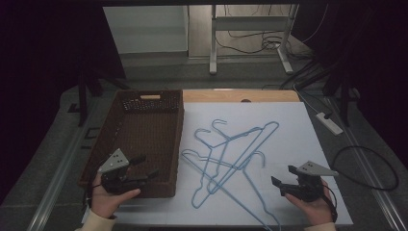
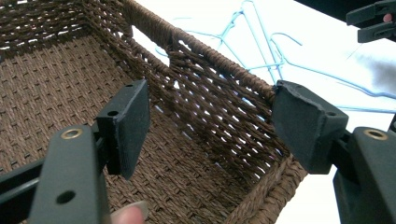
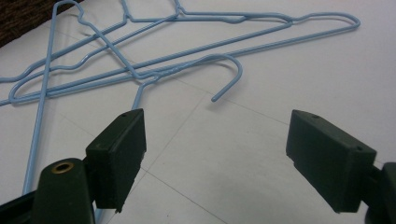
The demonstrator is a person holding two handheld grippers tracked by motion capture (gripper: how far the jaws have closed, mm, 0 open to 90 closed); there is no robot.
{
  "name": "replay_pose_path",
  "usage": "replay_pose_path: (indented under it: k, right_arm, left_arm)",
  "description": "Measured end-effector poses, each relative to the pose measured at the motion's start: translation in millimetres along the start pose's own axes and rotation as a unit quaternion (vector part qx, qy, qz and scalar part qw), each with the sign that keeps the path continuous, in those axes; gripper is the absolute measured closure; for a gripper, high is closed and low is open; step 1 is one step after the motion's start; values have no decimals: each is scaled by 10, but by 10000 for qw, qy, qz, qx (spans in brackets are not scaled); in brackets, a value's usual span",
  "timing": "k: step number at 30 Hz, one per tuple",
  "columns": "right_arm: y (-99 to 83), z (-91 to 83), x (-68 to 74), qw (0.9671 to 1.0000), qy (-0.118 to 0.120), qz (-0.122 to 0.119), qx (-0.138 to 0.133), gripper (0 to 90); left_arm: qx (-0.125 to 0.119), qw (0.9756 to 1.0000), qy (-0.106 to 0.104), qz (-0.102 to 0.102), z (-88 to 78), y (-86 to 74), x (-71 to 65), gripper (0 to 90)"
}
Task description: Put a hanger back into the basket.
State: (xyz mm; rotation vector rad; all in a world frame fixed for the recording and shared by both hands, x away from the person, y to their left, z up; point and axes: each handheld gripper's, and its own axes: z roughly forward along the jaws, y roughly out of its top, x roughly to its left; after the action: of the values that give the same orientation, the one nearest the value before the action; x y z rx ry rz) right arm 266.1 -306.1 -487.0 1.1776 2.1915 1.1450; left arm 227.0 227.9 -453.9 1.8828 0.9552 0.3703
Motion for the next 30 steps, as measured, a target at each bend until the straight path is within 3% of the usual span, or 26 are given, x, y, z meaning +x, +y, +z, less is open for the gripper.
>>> replay_pose_path:
  k: [12, 30]
  right_arm:
    - [43, 89, -63, 9999, 110, 35, 13, 222]
    - [158, 108, 12, 9998, 88, -85, 154, 241]
  left_arm:
    - [12, 10000, 30, 7, -4, 19, -59, 301]
    - [-8, 10000, -12, 83, 10, 56, -94, 304]
